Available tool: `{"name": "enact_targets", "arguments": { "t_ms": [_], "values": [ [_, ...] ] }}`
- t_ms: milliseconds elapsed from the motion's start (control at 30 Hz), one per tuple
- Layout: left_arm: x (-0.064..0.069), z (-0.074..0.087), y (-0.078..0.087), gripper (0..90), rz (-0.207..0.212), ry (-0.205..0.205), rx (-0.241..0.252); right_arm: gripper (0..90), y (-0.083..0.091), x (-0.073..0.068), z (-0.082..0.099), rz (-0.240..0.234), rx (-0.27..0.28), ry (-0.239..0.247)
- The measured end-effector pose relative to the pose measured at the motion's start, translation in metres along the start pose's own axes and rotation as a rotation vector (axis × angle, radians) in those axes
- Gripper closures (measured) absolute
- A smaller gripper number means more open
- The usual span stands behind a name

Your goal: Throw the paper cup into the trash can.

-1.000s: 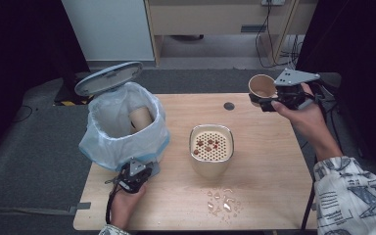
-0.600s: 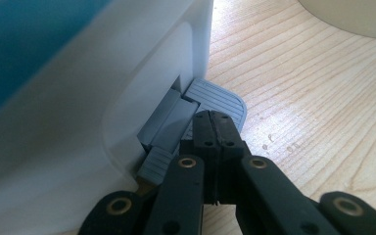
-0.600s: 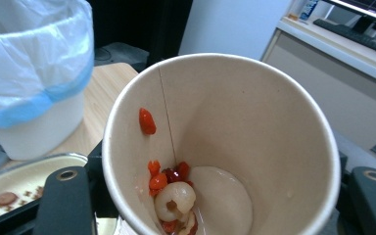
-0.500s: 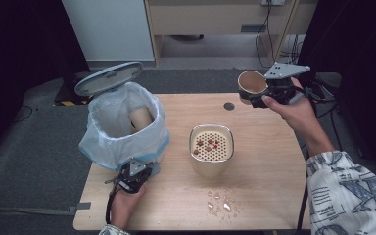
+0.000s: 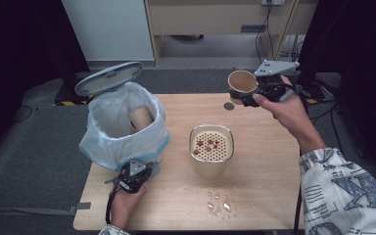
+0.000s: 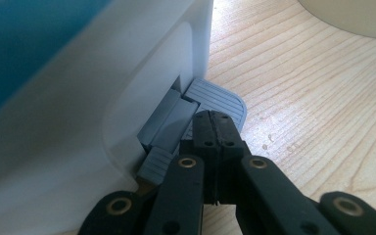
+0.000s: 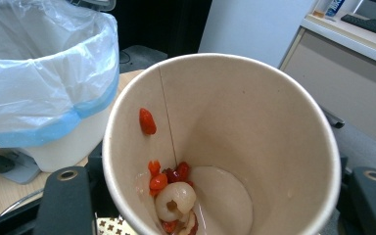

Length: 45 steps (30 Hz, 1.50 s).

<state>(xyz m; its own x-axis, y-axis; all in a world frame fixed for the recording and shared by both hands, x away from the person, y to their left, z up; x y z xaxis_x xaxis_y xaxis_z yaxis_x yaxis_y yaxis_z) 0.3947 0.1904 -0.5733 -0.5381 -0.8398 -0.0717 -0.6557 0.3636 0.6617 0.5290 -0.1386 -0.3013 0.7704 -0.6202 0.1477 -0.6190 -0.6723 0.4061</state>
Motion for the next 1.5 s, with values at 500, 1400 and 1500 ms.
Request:
{"name": "enact_targets", "arguments": {
  "t_ms": [500, 1400, 1500],
  "values": [
    [0.0, 0.0, 0.0, 89.4, -0.003, -0.004, 0.002, 30.3, -0.021, -0.026, -0.021, -0.064, 0.0, -0.008],
    [0.0, 0.0, 0.0, 89.4, -0.005, -0.009, 0.0, 30.4, -0.06, -0.065, -0.048, -0.149, -0.012, -0.027],
    [0.0, 0.0, 0.0, 89.4, -0.005, -0.008, 0.0, 30.4, -0.063, -0.067, -0.05, -0.154, -0.014, -0.029]
  ]
}}
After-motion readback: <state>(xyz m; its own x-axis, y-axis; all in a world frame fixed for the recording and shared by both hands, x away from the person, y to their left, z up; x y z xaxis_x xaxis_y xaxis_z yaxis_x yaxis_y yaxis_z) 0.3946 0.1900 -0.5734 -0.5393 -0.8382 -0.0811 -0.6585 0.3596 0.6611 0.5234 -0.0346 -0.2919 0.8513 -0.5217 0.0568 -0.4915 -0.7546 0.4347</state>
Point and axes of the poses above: each handheld gripper's, and its own axes: y roughly backward along the jaws, z roughly out of its underside, x roughly to its right, the point moved 8 cm from there along -y, roughly forward along the jaws, and after that the axes turned 2 degrees about -y, right-handed, at the moved point
